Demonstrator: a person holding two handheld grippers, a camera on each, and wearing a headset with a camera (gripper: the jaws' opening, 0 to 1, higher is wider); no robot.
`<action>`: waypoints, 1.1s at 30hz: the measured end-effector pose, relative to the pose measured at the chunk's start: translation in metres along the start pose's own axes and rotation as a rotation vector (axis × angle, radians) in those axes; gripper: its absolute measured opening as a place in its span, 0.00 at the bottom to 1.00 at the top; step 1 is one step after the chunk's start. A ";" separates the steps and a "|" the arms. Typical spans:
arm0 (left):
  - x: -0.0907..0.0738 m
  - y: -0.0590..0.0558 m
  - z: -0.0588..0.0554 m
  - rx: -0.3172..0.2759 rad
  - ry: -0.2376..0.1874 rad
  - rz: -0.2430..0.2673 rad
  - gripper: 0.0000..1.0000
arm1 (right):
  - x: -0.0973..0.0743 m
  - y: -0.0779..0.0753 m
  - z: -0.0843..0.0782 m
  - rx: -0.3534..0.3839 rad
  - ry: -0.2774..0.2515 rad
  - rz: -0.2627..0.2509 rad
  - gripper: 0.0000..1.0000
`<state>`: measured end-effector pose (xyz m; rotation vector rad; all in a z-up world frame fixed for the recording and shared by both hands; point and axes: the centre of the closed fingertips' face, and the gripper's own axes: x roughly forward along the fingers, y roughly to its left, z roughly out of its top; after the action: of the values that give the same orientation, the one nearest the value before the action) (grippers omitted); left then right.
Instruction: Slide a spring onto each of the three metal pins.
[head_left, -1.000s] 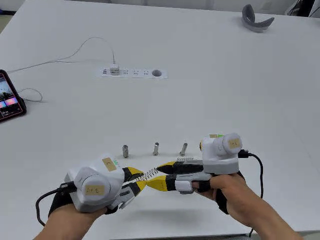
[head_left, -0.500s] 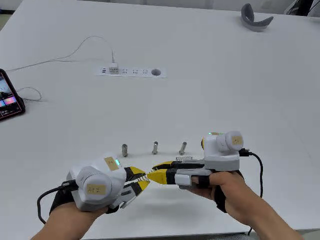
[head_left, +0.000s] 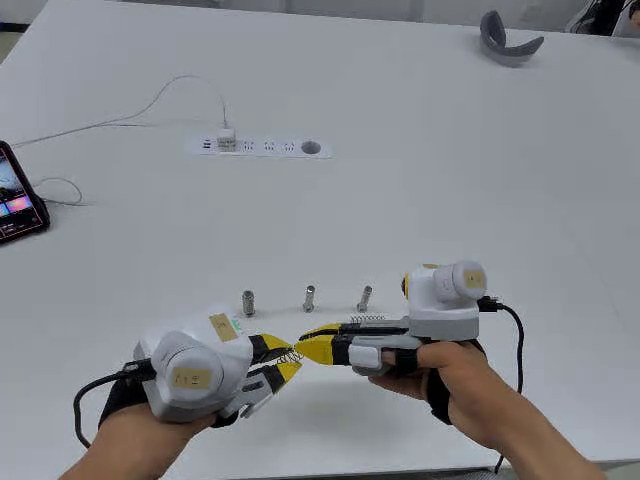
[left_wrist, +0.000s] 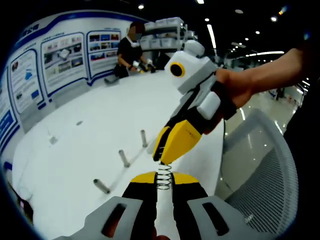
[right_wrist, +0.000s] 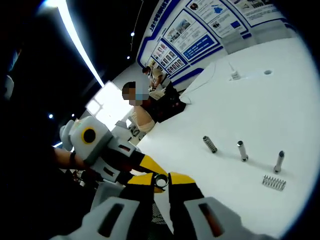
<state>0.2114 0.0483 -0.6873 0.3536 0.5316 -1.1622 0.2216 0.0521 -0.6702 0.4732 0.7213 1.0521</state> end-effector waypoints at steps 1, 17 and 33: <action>0.000 0.000 0.001 0.000 -0.002 -0.005 0.10 | 0.000 0.000 0.001 -0.005 0.005 0.002 0.12; 0.006 0.011 0.033 0.009 -0.078 -0.056 0.10 | -0.010 0.008 0.030 -0.350 0.241 -0.010 0.12; 0.005 0.012 0.052 0.025 -0.128 -0.116 0.10 | -0.014 0.017 0.038 -0.596 0.483 0.035 0.12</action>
<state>0.2348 0.0214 -0.6471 0.2705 0.4299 -1.2955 0.2346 0.0459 -0.6288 -0.2951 0.7742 1.3666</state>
